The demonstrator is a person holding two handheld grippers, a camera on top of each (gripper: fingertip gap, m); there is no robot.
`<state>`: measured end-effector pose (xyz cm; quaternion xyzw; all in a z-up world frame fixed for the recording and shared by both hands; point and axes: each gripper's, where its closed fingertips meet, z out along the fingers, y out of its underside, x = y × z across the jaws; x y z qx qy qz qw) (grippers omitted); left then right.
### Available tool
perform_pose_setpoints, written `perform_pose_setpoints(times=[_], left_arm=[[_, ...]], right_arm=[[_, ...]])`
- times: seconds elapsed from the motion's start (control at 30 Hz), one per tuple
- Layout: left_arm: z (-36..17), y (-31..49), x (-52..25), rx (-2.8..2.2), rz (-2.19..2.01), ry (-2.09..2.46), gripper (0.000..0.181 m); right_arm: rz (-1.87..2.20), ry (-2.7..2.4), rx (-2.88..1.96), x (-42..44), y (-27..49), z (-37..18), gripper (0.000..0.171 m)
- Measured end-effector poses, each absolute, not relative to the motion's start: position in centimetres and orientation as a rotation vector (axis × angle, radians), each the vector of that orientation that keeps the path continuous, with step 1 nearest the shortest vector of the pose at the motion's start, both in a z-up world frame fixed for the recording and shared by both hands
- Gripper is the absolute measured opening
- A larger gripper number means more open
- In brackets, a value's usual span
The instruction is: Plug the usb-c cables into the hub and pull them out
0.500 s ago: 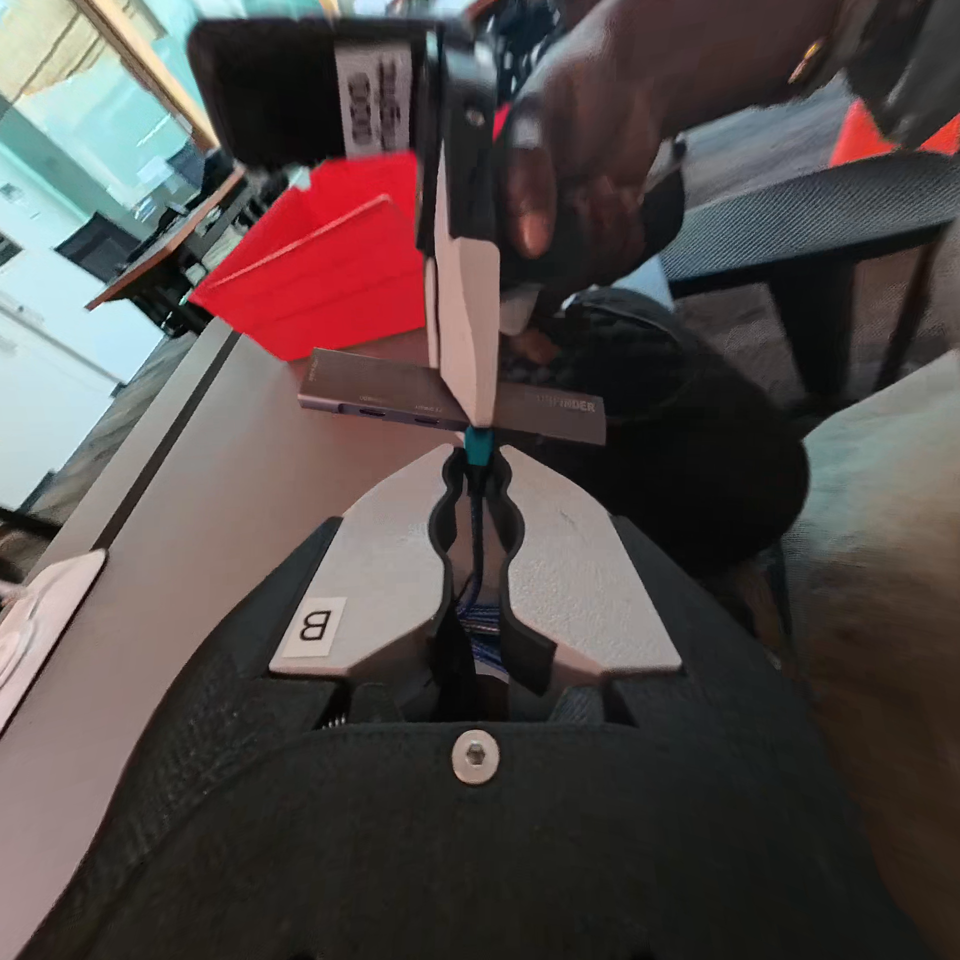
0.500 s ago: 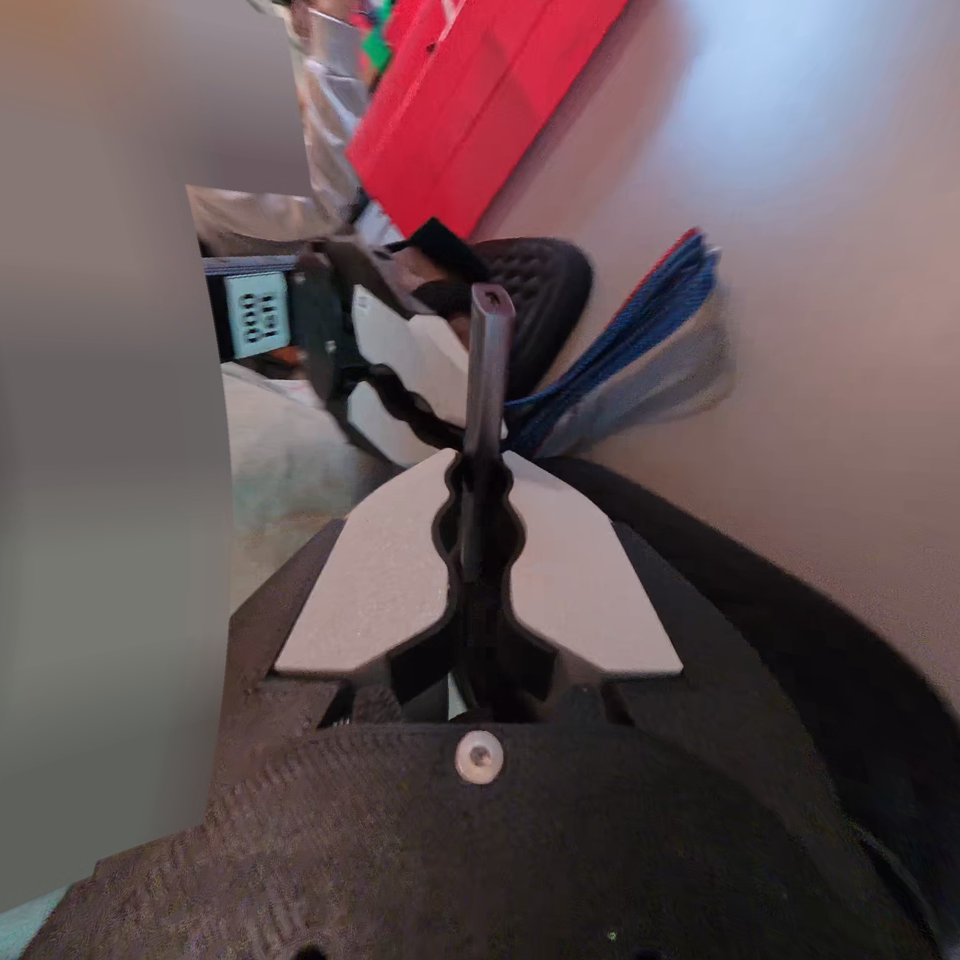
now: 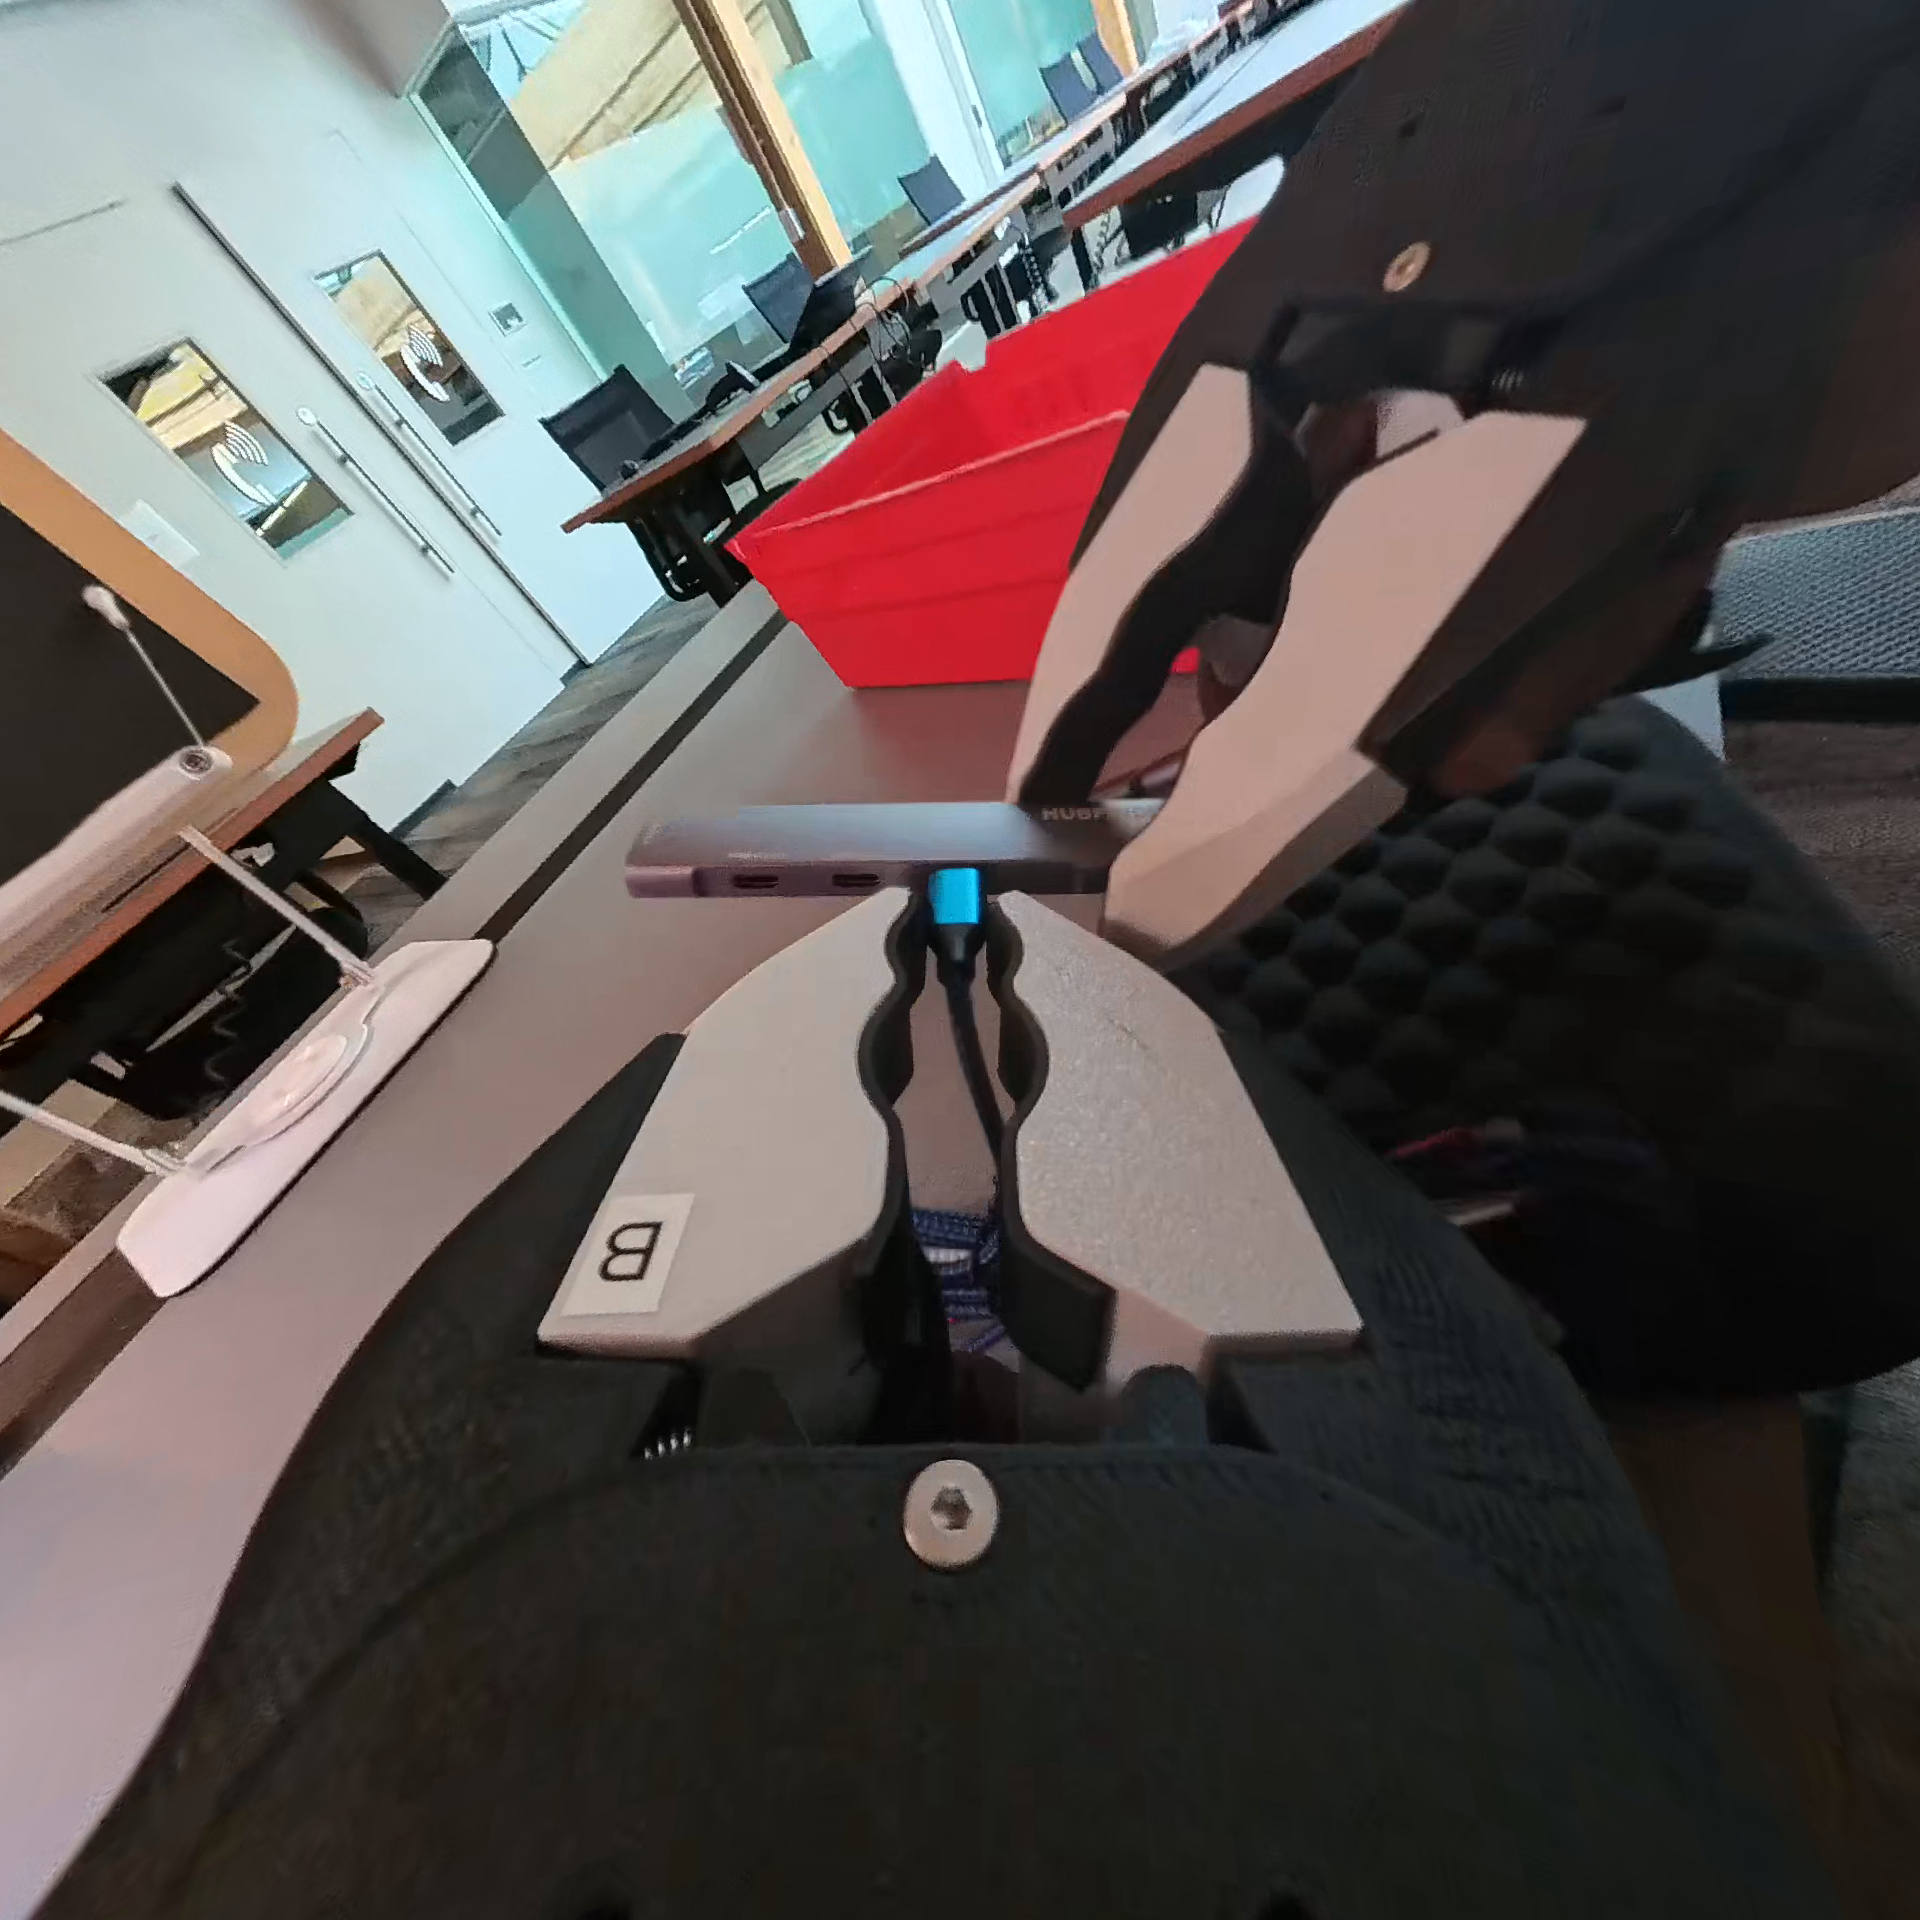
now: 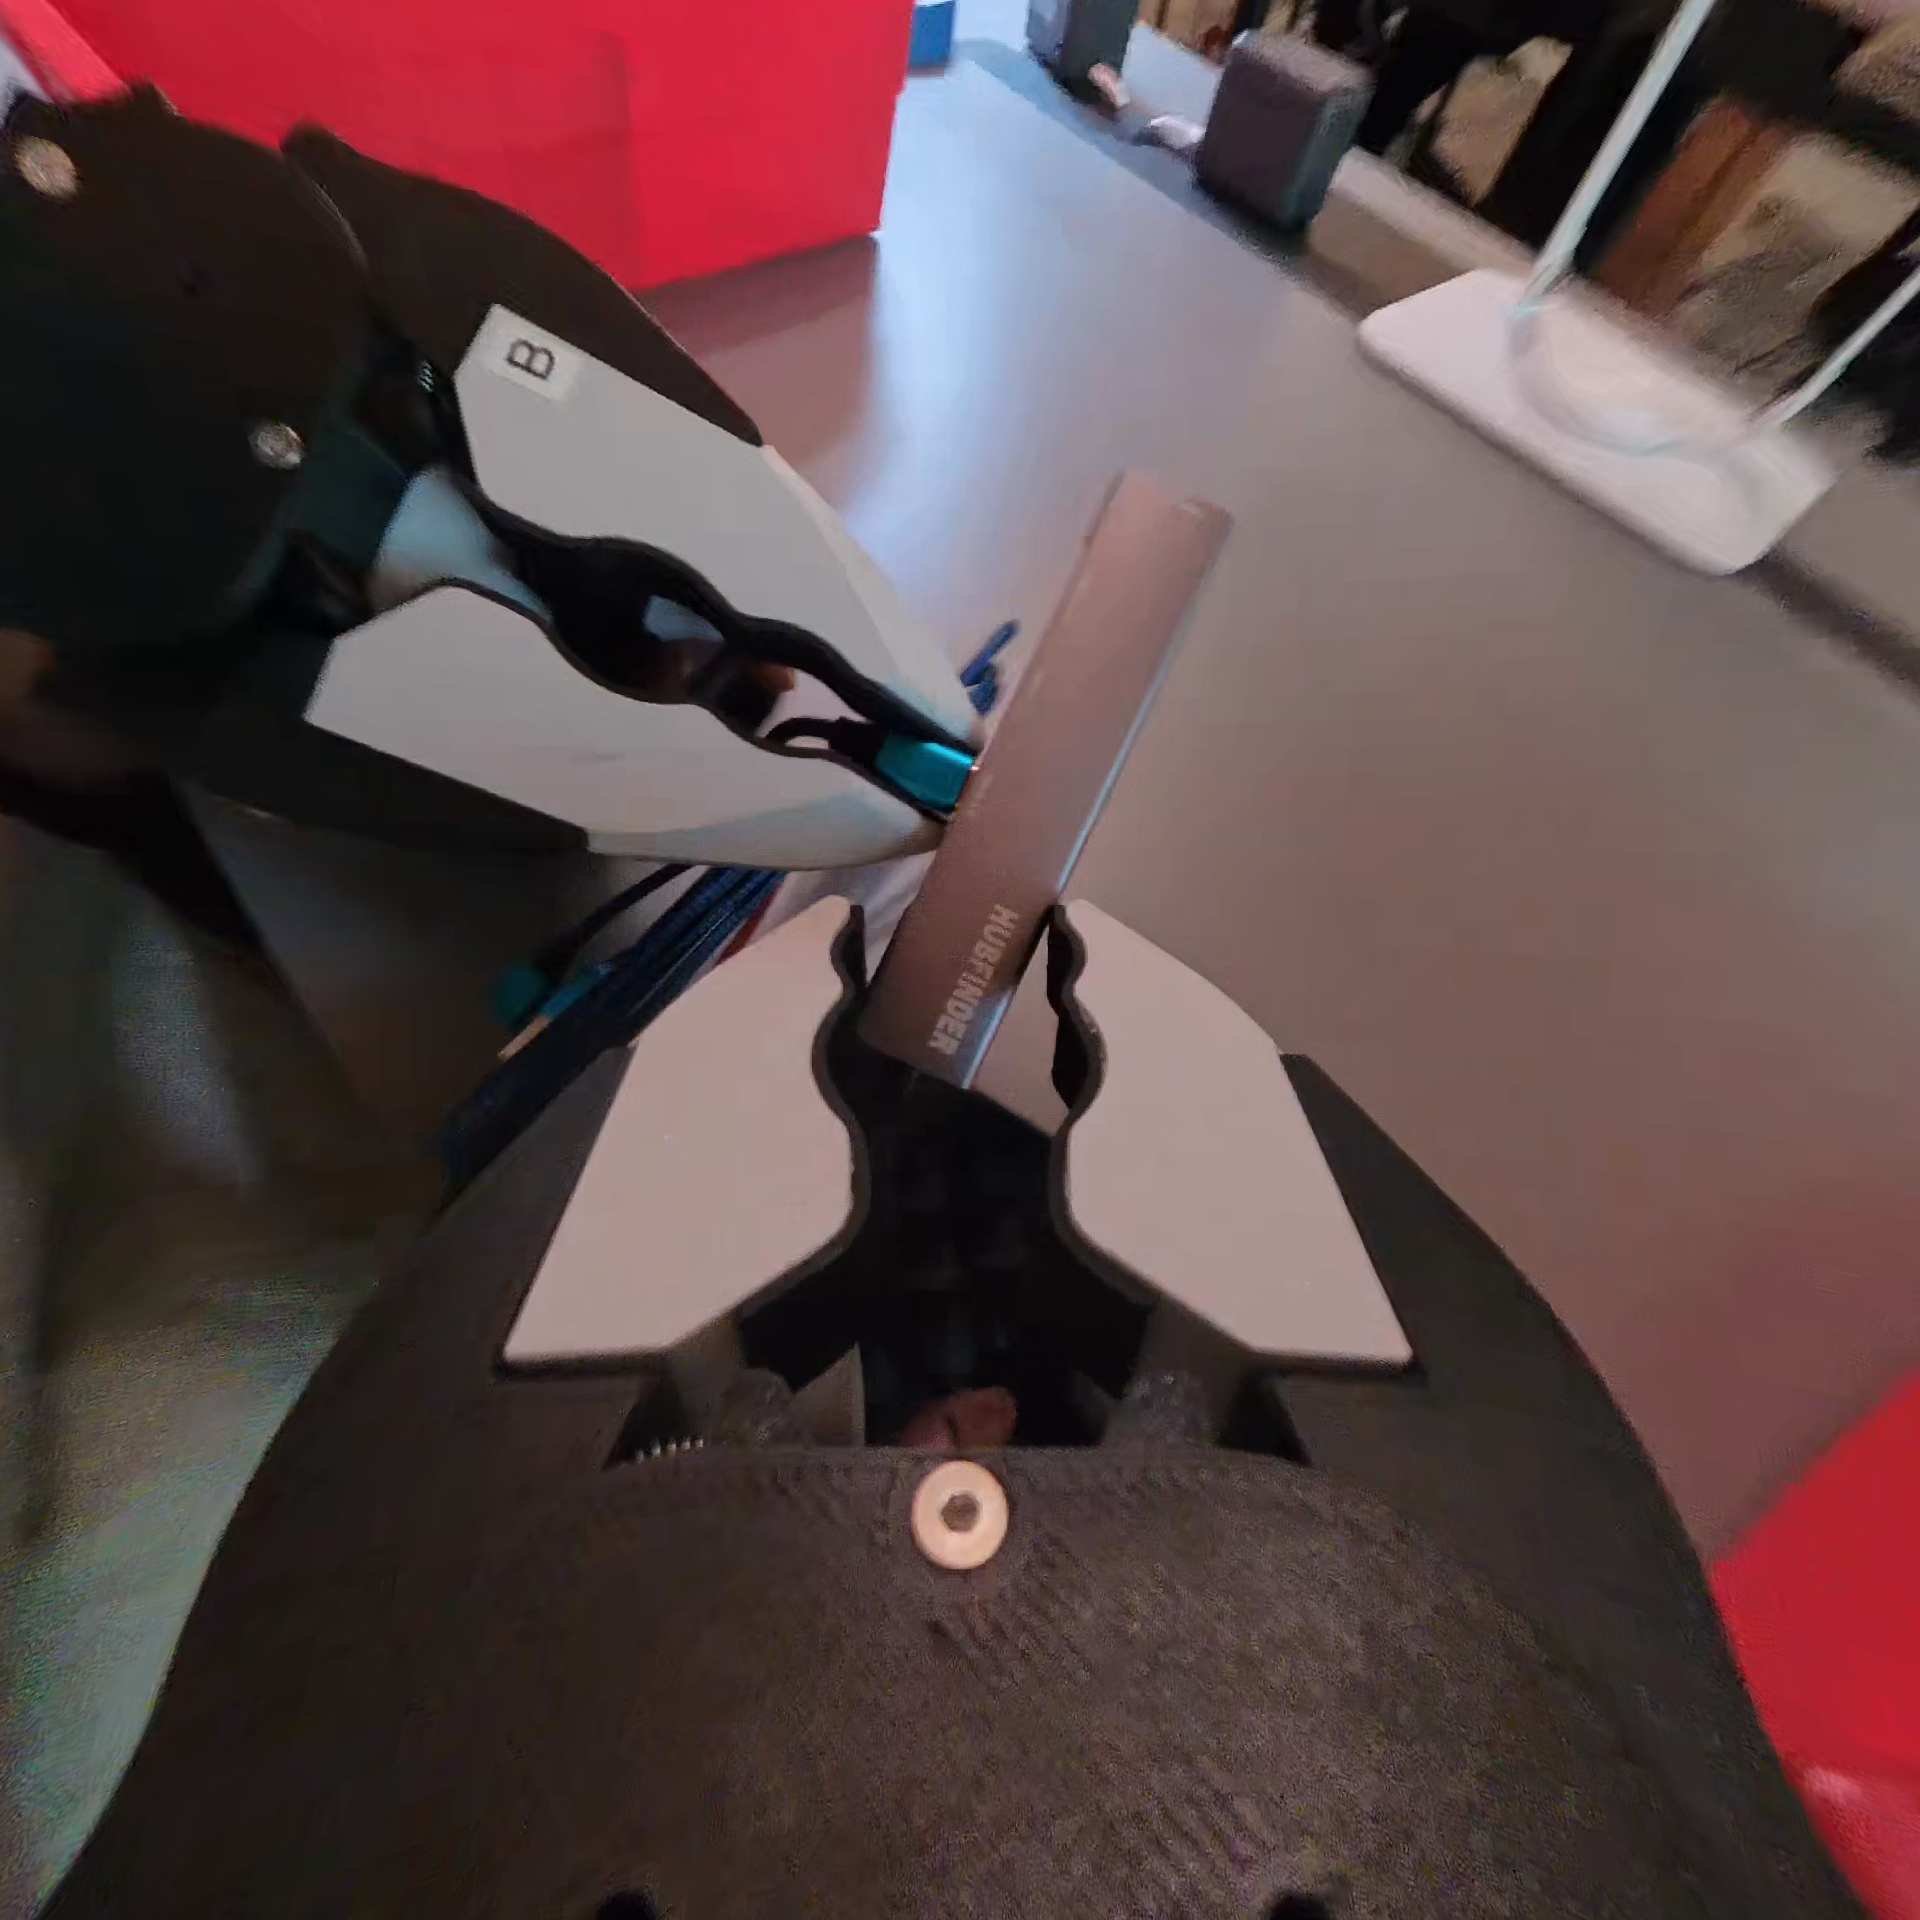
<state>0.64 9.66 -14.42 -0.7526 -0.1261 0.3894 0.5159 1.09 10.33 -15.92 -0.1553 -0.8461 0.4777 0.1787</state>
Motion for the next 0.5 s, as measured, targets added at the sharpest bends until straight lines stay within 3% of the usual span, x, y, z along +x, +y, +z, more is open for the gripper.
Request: perform_pose_setpoints(times=[0.1,0.2,0.33,0.5], left_arm=[[-12.6,9.5,0.7,-1.694,0.915,-0.333,0.015],[-8.6,7.2,0.4,-1.459,0.868,-0.422,0.028],[-5.2,2.1,0.4,-1.228,0.807,-0.513,0.031],[-5.1,-2.6,0.4,-1.206,0.933,-0.596,0.031]], right_arm=[[1.293,-2.211,-0.342,-0.4,11.1,-13.3,0.024],[1.278,-2.004,-0.246,-2.5,13.0,-8.7,0.023],[1.125,-1.798,0.164,-3.0,15.5,-2.9,0.023],[1.063,-1.942,0.676,-1.8,17.1,-3.7,0.024]])
